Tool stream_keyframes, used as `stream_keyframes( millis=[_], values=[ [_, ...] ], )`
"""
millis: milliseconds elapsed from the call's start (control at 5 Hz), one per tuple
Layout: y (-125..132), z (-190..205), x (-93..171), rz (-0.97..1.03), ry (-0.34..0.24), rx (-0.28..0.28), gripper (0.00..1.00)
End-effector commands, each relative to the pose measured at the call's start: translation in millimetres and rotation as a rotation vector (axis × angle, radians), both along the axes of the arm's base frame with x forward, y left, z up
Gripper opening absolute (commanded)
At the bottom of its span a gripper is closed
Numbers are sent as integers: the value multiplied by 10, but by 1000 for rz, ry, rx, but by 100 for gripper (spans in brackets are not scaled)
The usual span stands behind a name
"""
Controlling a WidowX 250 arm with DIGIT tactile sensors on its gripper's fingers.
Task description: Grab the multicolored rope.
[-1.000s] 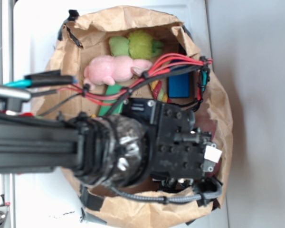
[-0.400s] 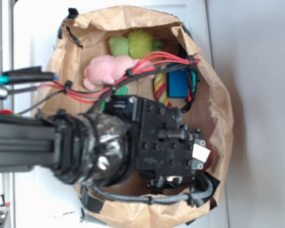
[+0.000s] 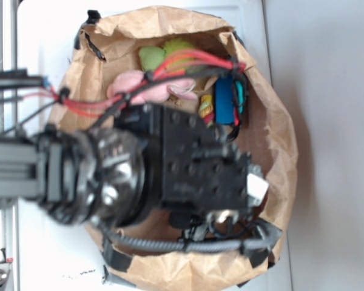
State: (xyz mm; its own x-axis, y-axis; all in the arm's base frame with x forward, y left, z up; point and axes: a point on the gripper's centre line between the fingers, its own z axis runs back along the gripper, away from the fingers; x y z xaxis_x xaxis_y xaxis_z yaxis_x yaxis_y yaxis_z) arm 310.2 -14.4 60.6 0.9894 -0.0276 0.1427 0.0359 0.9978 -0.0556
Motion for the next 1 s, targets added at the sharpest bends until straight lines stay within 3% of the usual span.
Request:
stream_keyframes(
  millis=[0, 200, 400, 600, 800],
  values=[
    [361, 824, 207, 58, -113, -127, 0],
    [406, 978, 154, 36, -115, -174, 0],
    [412, 1085, 48, 22, -148, -174, 0],
    [413, 1211, -116, 32, -196, -144, 0],
    [393, 1267, -182, 83, -188, -47, 0]
  ],
)
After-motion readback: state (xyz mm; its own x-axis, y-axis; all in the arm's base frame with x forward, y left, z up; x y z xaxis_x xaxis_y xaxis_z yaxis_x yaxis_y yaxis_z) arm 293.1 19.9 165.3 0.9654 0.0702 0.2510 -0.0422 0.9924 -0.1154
